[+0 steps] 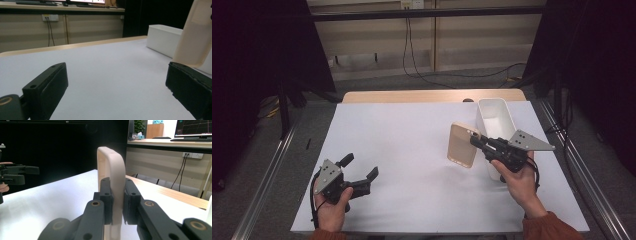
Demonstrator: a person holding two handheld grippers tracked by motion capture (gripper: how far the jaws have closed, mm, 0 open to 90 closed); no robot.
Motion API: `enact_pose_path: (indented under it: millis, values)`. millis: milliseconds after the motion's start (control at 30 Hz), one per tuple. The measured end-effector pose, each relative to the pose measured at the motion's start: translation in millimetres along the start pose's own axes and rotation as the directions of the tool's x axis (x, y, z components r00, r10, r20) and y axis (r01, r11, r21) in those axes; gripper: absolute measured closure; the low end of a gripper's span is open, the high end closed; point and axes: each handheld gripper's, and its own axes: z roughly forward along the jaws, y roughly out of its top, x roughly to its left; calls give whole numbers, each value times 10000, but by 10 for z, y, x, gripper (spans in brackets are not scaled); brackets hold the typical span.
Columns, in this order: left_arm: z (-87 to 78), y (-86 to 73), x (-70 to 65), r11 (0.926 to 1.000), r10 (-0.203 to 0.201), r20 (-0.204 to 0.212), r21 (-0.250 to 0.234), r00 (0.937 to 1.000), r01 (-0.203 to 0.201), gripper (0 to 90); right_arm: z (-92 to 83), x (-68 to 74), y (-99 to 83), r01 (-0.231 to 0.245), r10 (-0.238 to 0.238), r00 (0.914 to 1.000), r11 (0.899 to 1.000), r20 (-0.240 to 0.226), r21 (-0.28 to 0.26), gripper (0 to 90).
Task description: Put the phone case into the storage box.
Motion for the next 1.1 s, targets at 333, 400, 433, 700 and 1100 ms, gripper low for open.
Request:
enact_pose_path:
  millis: [333,400,433,700,1100]
  values:
    - [-65,-27,6,9999,-63,-325,-159,9995,58,47,-68,-102,138,198,-194,9997,9993,130,-326,807]
    - [-46,-53,15,9999,-116,-197,-129,9997,113,45,-84,-129,184,259,-253,9996,9989,141,-402,807]
    - [-36,-65,13,9997,-207,-201,-143,9996,205,45,-89,-148,207,289,-282,9995,9987,169,-420,807]
    - [-7,-94,7,9997,-143,-105,-190,9998,141,43,-86,-268,311,259,-242,9992,9982,318,-532,807]
    - [79,-92,-4,9998,-80,-86,-188,9999,78,34,-96,-406,472,426,-390,9976,9970,564,-643,807]
